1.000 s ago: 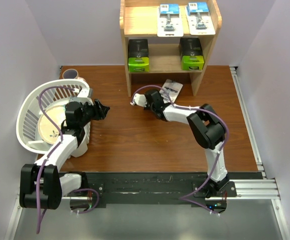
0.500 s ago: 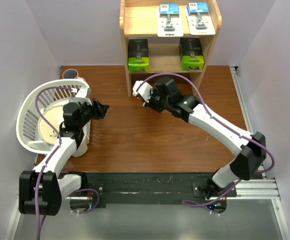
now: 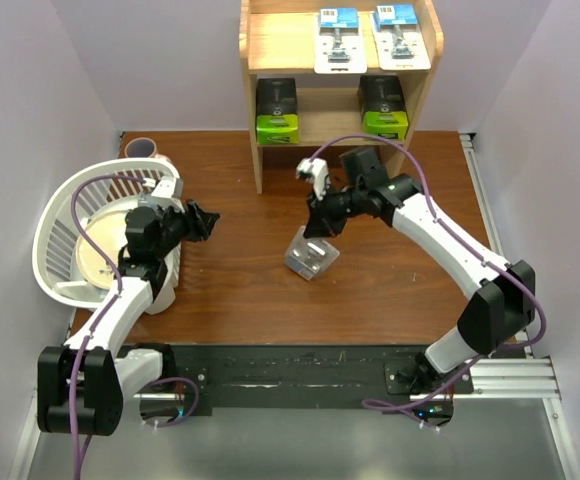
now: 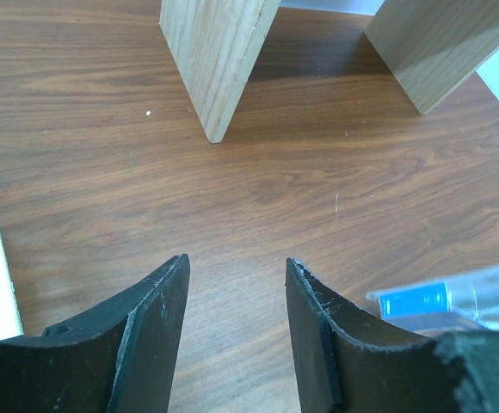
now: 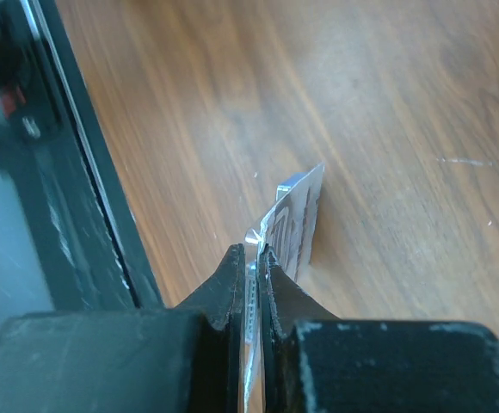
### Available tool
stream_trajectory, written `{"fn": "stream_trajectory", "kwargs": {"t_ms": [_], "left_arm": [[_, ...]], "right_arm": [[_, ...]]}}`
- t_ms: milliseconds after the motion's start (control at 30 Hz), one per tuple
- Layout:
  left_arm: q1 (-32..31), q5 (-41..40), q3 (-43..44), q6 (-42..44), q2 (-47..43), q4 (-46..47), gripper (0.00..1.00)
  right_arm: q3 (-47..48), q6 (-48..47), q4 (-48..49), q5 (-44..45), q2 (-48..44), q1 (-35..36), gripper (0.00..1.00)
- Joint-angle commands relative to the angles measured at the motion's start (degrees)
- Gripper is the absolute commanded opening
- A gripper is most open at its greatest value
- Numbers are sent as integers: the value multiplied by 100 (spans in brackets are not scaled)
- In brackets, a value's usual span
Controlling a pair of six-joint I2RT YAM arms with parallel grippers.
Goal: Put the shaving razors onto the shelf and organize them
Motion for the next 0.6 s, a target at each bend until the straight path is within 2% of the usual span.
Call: {"fn": "stream_trajectory", "kwargs": {"t_ms": [0,33,233,333,433,567], "left_arm": [[63,119,74,152,-99,2,54],[63,127,83,152,-90,-7,54],[63,207,223,152,103,19,54],[63,207,250,135,174,89,54],[63,224,224,108,218,151,54],[55,215,206,100,227,160,54]], "right_arm": [[-236,963,326,-861,234,-561,0],[-298,963,344,-826,278,-666,2],[-596,656,256,79,376,-1027,44],[-799,428,28,422,165,-1212,55],[-913,-290,-245,554,-169,-1213,57],[-1010,-978,-96,1274,-433,-1221,68]]}}
